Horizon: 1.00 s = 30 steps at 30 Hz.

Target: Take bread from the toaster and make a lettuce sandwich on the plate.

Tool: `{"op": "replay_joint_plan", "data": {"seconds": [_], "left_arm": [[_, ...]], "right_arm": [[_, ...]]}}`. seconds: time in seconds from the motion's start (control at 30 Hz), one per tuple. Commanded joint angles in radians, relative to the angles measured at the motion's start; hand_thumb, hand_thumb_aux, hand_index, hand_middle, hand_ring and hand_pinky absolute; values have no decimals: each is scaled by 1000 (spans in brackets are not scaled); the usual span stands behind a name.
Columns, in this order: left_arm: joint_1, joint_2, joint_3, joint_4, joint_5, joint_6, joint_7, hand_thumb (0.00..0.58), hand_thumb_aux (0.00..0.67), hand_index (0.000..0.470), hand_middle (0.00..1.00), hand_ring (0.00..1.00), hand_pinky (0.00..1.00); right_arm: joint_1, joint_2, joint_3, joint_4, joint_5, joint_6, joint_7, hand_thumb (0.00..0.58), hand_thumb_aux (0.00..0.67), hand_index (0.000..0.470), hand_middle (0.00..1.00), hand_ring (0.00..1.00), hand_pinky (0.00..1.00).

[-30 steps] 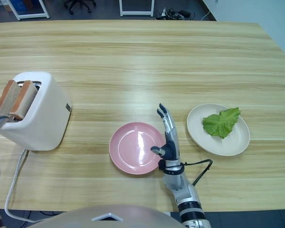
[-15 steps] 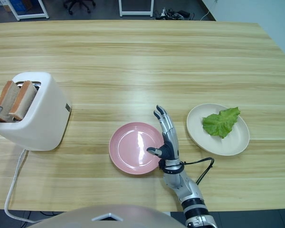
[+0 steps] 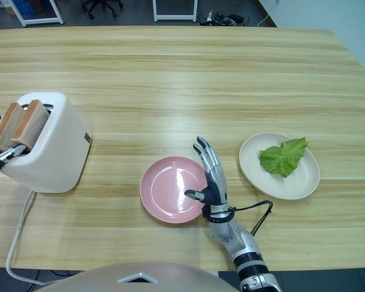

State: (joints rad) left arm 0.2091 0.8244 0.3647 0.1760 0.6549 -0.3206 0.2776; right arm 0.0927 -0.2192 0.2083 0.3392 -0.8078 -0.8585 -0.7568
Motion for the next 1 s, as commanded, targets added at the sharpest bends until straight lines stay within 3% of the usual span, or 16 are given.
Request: {"op": "replay_joint_plan", "data": {"seconds": [0.03, 0.07, 0.4, 0.63, 0.97, 1.0], "left_arm": [[-19, 17, -46, 72, -11, 11, -40, 568, 575, 404, 0, 0, 0], [-22, 21, -50, 82, -15, 9, -40, 580, 670, 470, 0, 0, 0], [51, 21, -86, 52, -129, -87, -121, 580, 670, 470, 0, 0, 0], [146, 23, -19, -30, -159, -83, -134, 580, 670, 470, 0, 0, 0], [0, 61, -68, 148, -72, -23, -45, 580, 670, 470, 4, 4, 4], [-3, 64, -70, 152, -65, -24, -30, 580, 670, 470, 82, 82, 82]], "right_arm": [[-2, -10, 15, 15, -9, 11, -9, 0, 0, 0, 0, 0, 0], [-1, -12, 18, 14, -10, 12, -10, 0, 0, 0, 0, 0, 0], [15, -32, 42, 7, -3, 17, -11, 0, 0, 0, 0, 0, 0], [27, -41, 42, 7, 0, 23, -15, 0, 0, 0, 0, 0, 0], [16, -43, 46, 25, -1, 34, -29, 0, 0, 0, 0, 0, 0], [15, -44, 46, 26, -1, 34, -30, 0, 0, 0, 0, 0, 0]]}}
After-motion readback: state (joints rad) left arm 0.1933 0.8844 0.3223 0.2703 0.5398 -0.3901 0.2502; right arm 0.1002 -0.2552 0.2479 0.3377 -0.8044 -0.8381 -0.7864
